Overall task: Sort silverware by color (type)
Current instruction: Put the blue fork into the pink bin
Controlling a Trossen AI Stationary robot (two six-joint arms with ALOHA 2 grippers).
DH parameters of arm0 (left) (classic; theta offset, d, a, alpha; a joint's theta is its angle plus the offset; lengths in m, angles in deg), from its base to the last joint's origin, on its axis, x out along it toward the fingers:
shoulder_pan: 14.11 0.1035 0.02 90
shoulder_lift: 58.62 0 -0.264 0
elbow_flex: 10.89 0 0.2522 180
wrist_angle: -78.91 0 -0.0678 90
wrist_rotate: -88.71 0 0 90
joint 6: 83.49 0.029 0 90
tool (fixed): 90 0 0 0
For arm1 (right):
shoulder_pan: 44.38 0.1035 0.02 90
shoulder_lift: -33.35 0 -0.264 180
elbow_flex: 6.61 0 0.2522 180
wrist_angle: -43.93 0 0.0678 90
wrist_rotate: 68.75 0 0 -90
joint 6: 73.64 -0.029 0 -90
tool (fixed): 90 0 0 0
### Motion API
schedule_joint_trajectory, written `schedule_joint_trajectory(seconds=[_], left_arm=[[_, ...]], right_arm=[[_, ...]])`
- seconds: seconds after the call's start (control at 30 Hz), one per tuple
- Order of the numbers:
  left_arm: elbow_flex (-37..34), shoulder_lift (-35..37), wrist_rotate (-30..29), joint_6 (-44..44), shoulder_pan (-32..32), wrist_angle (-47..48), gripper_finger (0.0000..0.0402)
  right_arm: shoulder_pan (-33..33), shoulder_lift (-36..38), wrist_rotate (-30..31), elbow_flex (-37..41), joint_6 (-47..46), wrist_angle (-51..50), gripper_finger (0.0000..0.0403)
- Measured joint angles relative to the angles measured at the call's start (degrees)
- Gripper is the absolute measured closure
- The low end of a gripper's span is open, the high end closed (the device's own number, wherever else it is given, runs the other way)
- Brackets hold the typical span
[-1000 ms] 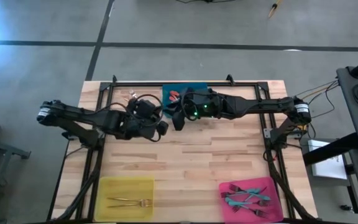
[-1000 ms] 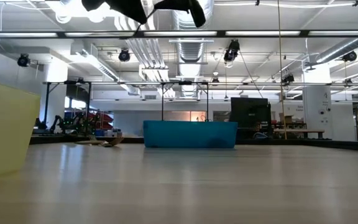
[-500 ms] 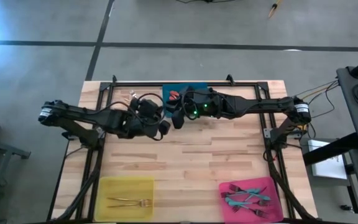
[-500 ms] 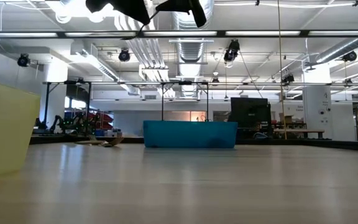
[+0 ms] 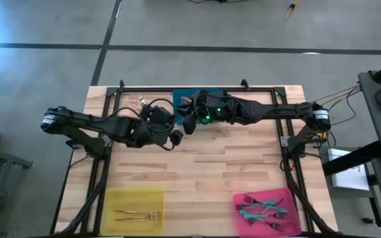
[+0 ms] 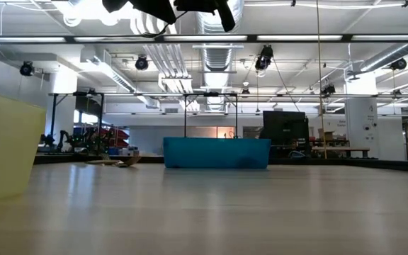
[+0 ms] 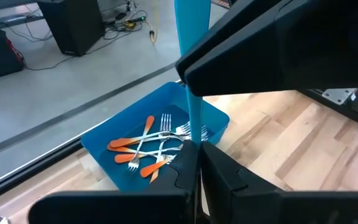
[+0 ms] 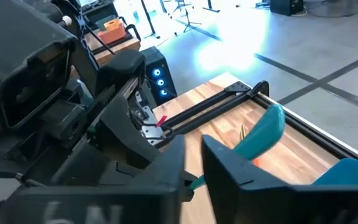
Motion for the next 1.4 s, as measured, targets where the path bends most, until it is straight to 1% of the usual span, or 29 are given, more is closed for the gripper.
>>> schedule_joint_trajectory(seconds=[0.07,0.17,0.5,0.7,0.83,0.93,1.07,1.17,1.27,1.4], left_arm=[[0.0,0.0,-0.58,0.02,0.0,0.0,0.0401],[0.0,0.01,-1.08,0.41,0.02,0.04,0.0401],[0.91,0.04,-1.08,2.19,0.02,-0.01,0.0401],[0.94,0.07,-1.08,2.97,0.02,0.0,0.0381],[0.94,0.07,-2.05,2.97,0.09,0.32,0.0382],[0.94,0.27,-2.46,2.92,0.42,2.04,0.0397],[0.94,0.51,-0.96,1.94,0.54,3.9,0.0401],[0.94,0.53,0.06,1.84,0.46,5.12,0.0401],[0.94,0.52,3.68,2.8,0.47,6.77,0.0401],[0.92,0.5,8.39,6.52,0.49,8.55,0.0396]], right_arm=[[0.0,0.0,-0.01,0.0,0.84,0.0,0.0384],[0.0,0.0,0.0,0.0,1.79,0.0,0.0393],[-0.15,0.02,-0.11,0.0,2.37,-0.03,0.0394],[-0.25,0.07,-0.13,0.0,3.15,-0.08,0.0394],[-0.24,0.36,-0.25,0.0,3.73,-0.39,0.0392],[-0.26,1.6,-0.57,0.0,3.76,-1.77,0.0383],[-0.24,4.75,-0.57,0.0,4.74,-6.06,0.0361],[-0.25,7.59,-0.58,0.0,6.25,-11.1,0.0337],[-0.27,10.37,-0.57,0.0,6.3,-17.53,0.0309],[-0.37,12.26,-0.57,-0.04,4.09,-27.97,0.0273]])
